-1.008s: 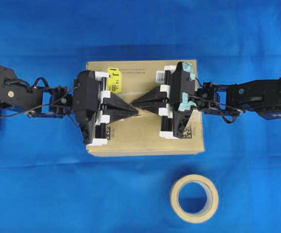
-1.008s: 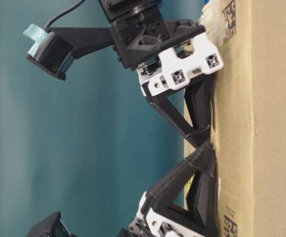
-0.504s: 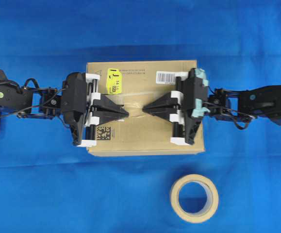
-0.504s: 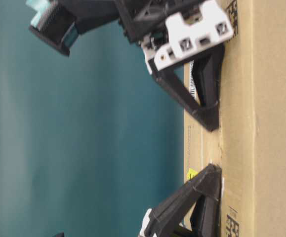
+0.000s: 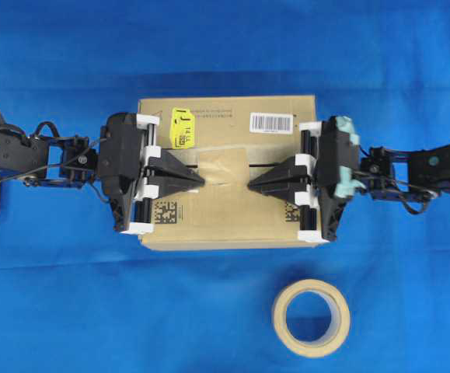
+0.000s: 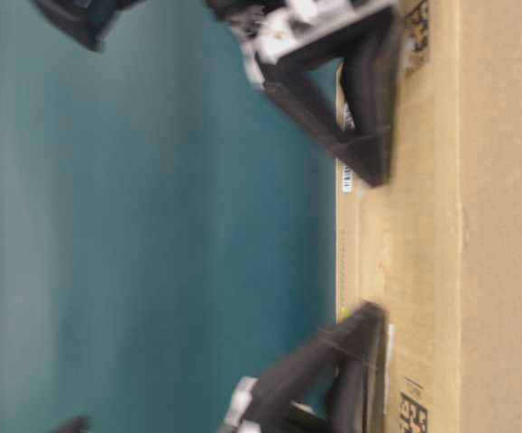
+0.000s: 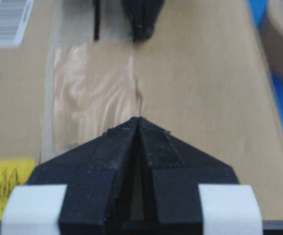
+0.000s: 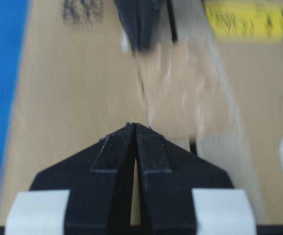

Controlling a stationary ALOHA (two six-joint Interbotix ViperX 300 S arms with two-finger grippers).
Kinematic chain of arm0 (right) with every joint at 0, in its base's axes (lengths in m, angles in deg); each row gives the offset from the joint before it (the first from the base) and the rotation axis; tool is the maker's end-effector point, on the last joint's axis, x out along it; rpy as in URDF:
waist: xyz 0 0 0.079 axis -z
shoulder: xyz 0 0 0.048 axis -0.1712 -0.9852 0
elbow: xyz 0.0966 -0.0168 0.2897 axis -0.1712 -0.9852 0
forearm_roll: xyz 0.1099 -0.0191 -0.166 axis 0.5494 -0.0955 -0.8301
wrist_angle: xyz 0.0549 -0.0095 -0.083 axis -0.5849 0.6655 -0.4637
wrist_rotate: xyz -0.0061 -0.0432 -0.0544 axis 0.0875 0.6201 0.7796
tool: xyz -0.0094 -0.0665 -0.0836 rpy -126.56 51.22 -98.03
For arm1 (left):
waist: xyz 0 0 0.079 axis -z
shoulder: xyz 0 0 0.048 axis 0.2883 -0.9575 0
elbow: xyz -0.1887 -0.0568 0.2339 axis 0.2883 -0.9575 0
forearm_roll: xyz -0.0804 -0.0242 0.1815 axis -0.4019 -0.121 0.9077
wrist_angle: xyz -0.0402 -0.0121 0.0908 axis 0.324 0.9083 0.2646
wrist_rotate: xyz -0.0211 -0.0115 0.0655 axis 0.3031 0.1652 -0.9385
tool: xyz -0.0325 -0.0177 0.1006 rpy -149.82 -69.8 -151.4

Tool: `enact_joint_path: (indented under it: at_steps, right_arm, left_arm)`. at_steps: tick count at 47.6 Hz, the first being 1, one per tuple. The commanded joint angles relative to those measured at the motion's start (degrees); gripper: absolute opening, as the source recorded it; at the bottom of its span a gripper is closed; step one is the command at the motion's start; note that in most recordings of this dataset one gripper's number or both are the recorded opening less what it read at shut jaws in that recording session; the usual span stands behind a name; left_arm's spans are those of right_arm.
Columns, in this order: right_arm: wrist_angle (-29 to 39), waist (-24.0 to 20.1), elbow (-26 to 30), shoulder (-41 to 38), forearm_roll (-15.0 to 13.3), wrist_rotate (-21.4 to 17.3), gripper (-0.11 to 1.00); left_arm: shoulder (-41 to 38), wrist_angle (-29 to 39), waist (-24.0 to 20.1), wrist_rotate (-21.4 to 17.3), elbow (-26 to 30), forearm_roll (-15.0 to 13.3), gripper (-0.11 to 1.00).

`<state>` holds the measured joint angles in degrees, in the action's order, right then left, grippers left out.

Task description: Apply tape along the seams of the closed cardboard box to seal it securely.

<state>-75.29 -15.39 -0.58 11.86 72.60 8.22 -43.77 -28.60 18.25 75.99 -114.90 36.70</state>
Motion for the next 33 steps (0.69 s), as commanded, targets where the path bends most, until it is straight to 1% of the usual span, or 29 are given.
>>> enact_joint_path:
  at_steps: [1, 7, 12, 21, 29, 33]
  right_arm:
    - [0.88, 0.35, 1.85, 5.19, -0.09, 1.32, -0.02]
    - [5.1, 0.7, 1.49, 11.87, -0.09, 3.78, -0.02]
    - [8.35, 0.79, -0.44, 18.11, -0.09, 4.48, -0.02]
    - [12.48, 0.79, -6.86, 30.32, 0.0, 4.48, -0.02]
    - [19.78, 0.7, -12.66, 41.84, -0.09, 4.57, -0.02]
    - [23.12, 0.79, -14.94, 45.79, -0.09, 4.57, -0.02]
  left_arm:
    - [3.87, 1.67, -0.62, -0.44, 2.99, 0.18, 0.0]
    - [9.23, 5.71, -1.23, -2.37, 3.16, 0.18, 0.0]
    - [14.15, 7.21, -1.23, -3.08, 0.88, 0.18, 0.0]
    - [25.66, 8.17, -1.23, -2.55, -6.68, 0.09, 0.0]
    - [39.29, 13.71, -1.23, -2.29, -13.27, 0.09, 0.0]
    - [45.09, 15.47, -1.23, -2.11, -16.17, 0.09, 0.0]
